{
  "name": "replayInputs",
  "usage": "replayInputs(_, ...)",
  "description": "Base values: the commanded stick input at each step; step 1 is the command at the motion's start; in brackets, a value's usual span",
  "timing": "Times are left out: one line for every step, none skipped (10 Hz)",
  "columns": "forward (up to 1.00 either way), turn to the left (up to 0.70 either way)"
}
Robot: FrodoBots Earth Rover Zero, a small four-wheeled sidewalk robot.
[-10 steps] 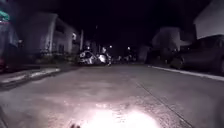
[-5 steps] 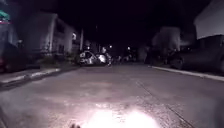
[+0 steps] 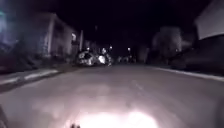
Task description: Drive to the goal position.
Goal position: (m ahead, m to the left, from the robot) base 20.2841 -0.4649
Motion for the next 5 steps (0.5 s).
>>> replayInputs(1.0,-0.27)
replayInputs(1.0,-0.27)
replayInputs(1.0,-0.17)
replayInputs(1.0,-0.01)
replayInputs(1.0,0.0)
